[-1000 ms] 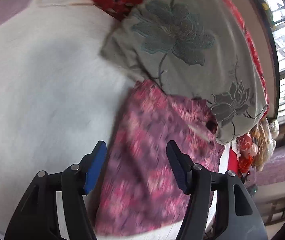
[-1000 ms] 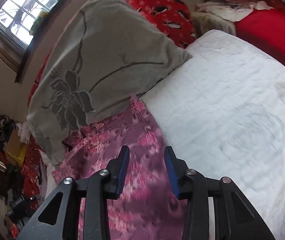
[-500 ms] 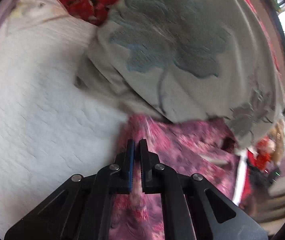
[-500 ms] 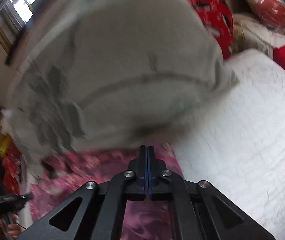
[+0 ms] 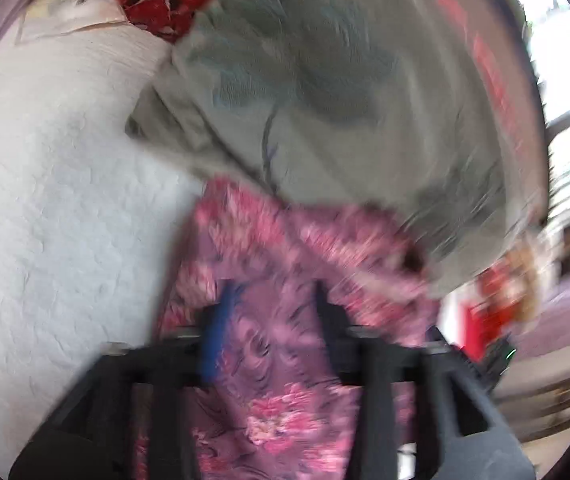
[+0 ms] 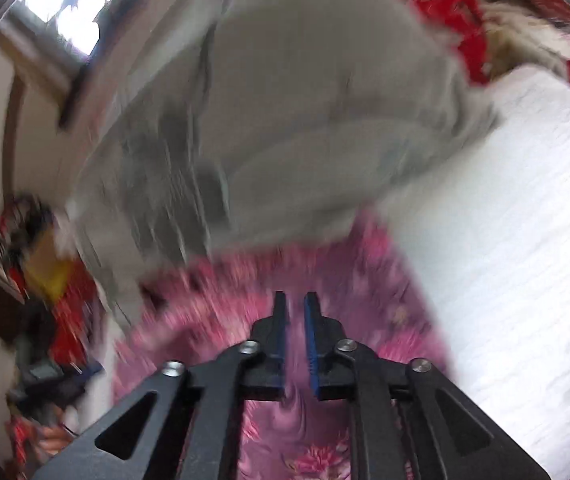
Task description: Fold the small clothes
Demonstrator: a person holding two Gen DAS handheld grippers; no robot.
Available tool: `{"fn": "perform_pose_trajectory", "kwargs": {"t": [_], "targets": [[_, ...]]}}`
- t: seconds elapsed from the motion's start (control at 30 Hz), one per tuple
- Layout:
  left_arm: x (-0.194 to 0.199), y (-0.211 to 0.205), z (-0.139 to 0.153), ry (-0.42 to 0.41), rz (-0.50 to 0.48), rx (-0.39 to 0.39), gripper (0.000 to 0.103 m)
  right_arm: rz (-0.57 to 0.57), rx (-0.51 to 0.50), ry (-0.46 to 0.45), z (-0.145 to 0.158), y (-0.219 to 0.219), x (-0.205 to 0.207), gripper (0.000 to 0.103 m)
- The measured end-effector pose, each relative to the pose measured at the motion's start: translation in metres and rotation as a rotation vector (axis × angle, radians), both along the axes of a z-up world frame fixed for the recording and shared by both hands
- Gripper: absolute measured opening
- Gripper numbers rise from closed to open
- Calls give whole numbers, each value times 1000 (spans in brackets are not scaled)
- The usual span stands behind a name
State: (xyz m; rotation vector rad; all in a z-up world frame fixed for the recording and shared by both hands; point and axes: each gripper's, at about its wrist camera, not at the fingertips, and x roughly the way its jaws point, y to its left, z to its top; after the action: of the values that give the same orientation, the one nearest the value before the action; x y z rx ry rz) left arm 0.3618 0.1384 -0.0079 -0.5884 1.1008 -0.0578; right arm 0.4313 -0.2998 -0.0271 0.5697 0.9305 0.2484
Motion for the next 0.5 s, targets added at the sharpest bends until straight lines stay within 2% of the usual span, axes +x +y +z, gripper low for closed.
{"fn": "perform_pose_trajectory", "kwargs": {"t": [0.03, 0.07, 0.1, 0.13, 0.2, 0.27, 0.3, 0.33, 0.43, 0.5], "targets": [[0, -7, -8, 39, -8, 59, 55, 11, -54, 84, -15, 10, 4, 15], [2, -15, -22, 96, -27, 114, 54, -9, -71, 63, -15, 14, -1, 15], [2, -18, -31, 122, -41, 147, 52, -33, -76, 39, -9, 15, -5, 21], [-2, -19, -29, 95, -41, 157, 52, -45, -75, 47, -2, 18, -9, 22], [-9, -16, -21, 105, -12, 134, 52, -11, -67, 25, 14, 27, -21, 22], [-24, -12, -15, 100, 25, 34, 52, 43, -70, -32, 26, 39, -37, 27], [-34, -10, -12, 90, 37, -3, 52, 72, -77, -48, 28, 45, -47, 39], [-45, -6, -11, 82, 46, -21, 53, 97, -101, -45, 26, 52, -55, 47], [-66, -15, -11, 93, 36, -18, 53, 139, -222, 58, 0, 68, -62, 46], [-82, -18, -5, 85, 16, 2, 53, 120, -227, 24, 12, 63, -72, 46]]}}
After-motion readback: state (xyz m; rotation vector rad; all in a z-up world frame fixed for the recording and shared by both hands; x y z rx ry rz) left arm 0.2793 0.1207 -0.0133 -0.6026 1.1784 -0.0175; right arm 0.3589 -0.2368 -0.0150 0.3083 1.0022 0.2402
